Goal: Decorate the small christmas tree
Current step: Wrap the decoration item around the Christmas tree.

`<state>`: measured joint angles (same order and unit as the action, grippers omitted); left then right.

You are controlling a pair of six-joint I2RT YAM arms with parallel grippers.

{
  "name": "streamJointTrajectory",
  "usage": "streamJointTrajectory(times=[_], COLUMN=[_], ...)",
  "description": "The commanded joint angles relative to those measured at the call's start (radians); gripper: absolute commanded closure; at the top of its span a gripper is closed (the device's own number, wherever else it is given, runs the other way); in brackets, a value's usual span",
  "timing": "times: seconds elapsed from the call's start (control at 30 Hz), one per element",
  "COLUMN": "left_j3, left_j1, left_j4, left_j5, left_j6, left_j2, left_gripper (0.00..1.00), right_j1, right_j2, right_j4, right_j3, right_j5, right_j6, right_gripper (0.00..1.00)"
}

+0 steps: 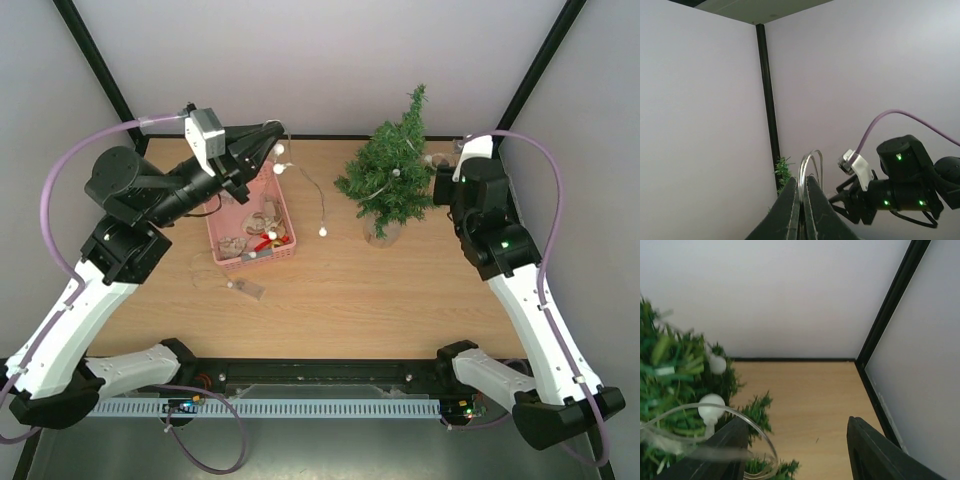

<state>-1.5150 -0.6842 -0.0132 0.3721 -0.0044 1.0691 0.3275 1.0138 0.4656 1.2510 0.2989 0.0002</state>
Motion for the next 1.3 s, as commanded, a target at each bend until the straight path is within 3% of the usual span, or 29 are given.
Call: streamJointTrajectory(times=[0.0,0.2,0.4,0.5,0.77,0.97,1.13,1.27], left_j3=[-0.038,-0.039,-0.039,-0.034,-0.03,-0.028,-0.003,0.0], left_j1=[0.002,0.002,0.002,0.002,0.002,0.002,0.002,0.002], left_j4=[0.056,0.062,0.068,0.079,0.089,0.07,0.083,0.087], left_j5=[-0.013,-0.015,-0.032,-0.029,-0.035,-0.038,-0.045,-0.044], left_j6=[0.019,0.026,0.032,0.034,0.034,0.041,0.042,0.032], left_j2=[0.016,0.027,0.037,0.036,0.039,0.032,0.012,0.003], left_gripper=[0.98,0.98,0.98,0.98,0.98,0.98,0.98,0.98], right_j1=[-0.002,-0.002,-0.002,-0.002,-0.002,-0.002,-0.002,0.0], right_j2=[-0.026,-0.07,-0.129,-0.115,-0.105,-0.208,-0.215,-0.17], right_j4=[0.102,0.192,0.23,0.25,0.299,0.118,-0.094,-0.064], right_j3=[-0.054,-0.002,0.044,0.056,0.128,0.029,-0.123,-0.138], right_j5=[-0.047,-0.12,-0.214,-0.184,-0.25,-0.454,-0.856,-0.943], right_j6=[0.047,0.044,0.0,0.007,0.031,-0.169,-0.404,-0.688], right_gripper=[0.47,0.45,0.35,0.25,0.25,0.26,0.27,0.3])
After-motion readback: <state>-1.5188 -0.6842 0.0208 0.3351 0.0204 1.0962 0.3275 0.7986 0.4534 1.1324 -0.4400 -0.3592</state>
